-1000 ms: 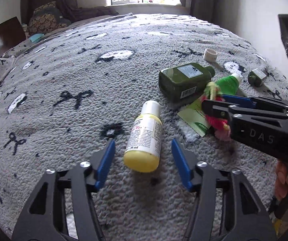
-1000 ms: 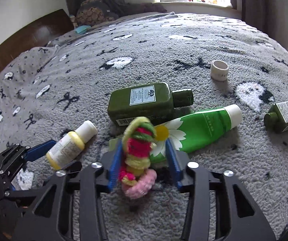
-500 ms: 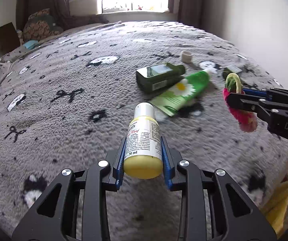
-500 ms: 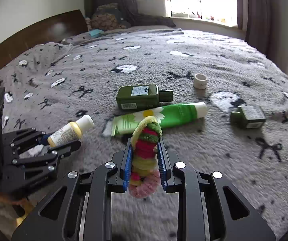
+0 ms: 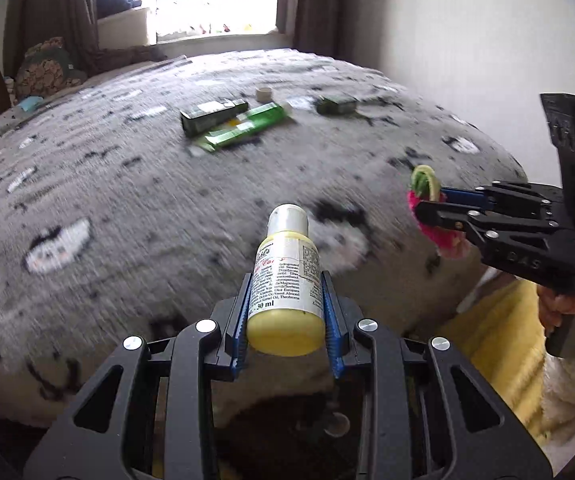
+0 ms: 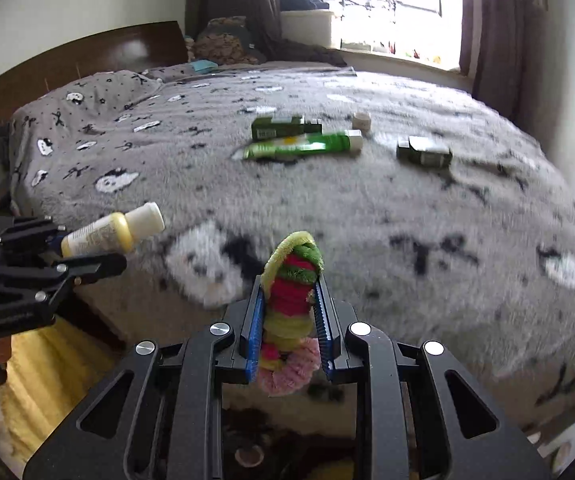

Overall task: Collect trash
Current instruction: 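Carry the yellow bottle and pink toy down to the bin and open both tools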

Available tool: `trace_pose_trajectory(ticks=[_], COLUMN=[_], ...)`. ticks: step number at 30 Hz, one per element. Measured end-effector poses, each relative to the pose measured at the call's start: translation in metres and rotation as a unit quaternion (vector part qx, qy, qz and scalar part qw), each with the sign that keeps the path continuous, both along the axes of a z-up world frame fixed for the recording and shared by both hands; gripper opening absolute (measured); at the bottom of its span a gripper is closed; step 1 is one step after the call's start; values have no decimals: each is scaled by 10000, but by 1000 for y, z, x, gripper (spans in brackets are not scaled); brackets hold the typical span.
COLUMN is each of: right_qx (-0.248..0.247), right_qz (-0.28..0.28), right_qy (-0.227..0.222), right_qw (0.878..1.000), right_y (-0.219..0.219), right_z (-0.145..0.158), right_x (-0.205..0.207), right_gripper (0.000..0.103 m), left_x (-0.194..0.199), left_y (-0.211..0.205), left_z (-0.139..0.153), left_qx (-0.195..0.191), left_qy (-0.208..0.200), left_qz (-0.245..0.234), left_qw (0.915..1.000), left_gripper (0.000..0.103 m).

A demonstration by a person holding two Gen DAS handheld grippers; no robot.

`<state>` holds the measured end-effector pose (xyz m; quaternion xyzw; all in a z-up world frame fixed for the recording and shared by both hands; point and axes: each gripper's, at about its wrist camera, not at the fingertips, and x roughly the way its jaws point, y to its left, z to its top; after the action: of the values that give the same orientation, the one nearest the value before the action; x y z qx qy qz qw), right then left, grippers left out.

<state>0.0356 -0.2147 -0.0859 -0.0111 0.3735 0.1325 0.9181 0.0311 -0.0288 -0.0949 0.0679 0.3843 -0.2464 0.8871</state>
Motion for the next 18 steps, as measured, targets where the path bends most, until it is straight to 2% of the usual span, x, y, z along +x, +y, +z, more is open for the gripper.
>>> trace_pose_trajectory(ticks=[8, 13, 18], right_qx=[83, 271, 363], right_qz=[-258, -298, -281], right_qy=[566, 1036, 1465], right_qw=[9980, 9938, 9881], right_y=[-6, -4, 3], right_z=[-48, -82, -111], right_x=[-40, -54, -57], right_gripper=[25, 25, 25], left_x=[-39, -51, -56], left_y=[-13, -25, -36], left_z=[-48, -90, -132], left_qx=[-39, -46, 173], left_qy=[671, 1292, 1782], left_qz=[-238, -421, -505], left_qw=[9975, 9907, 9826], left_gripper=[30, 29, 29])
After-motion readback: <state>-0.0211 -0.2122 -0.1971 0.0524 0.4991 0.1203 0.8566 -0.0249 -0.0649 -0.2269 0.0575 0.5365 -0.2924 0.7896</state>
